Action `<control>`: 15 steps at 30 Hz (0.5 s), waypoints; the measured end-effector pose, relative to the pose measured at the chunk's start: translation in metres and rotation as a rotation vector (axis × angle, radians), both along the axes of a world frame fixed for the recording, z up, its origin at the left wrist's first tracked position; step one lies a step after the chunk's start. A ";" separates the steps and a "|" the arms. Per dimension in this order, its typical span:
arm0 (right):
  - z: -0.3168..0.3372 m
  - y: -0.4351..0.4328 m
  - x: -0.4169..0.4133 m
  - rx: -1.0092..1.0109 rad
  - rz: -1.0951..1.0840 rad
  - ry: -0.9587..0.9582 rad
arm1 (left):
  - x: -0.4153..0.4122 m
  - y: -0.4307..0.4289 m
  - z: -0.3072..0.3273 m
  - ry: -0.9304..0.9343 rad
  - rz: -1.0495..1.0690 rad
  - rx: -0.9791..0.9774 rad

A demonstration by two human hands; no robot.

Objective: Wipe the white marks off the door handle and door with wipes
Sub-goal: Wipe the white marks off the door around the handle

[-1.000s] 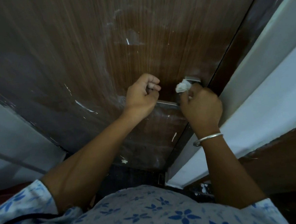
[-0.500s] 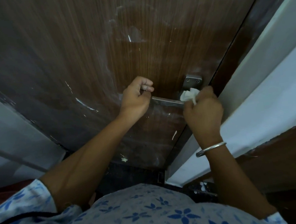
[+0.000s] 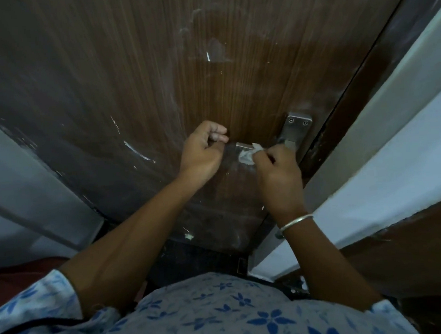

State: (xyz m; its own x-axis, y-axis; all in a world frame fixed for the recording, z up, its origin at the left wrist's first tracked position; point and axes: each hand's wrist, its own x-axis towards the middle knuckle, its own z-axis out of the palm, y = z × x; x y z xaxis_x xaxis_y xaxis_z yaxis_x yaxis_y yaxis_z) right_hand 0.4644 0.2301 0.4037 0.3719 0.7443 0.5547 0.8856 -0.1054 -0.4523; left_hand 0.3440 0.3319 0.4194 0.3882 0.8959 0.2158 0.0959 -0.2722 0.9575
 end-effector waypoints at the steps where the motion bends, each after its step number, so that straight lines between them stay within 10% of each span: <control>1: 0.002 0.005 -0.006 -0.020 0.021 -0.198 | 0.000 -0.001 -0.001 0.000 -0.004 -0.003; 3: 0.006 0.014 -0.013 -0.010 0.066 -0.422 | 0.001 -0.002 -0.001 0.004 -0.016 0.009; 15: 0.024 0.019 -0.026 -0.182 0.056 -0.351 | -0.005 -0.001 -0.003 0.022 -0.010 0.014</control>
State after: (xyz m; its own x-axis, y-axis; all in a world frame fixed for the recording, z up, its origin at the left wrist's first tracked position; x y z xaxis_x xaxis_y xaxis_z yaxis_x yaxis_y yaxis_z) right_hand 0.4387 0.2493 0.4278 0.1395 0.8560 0.4978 0.9896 -0.1034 -0.0997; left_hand 0.3387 0.3311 0.4168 0.4020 0.8889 0.2196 0.1138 -0.2865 0.9513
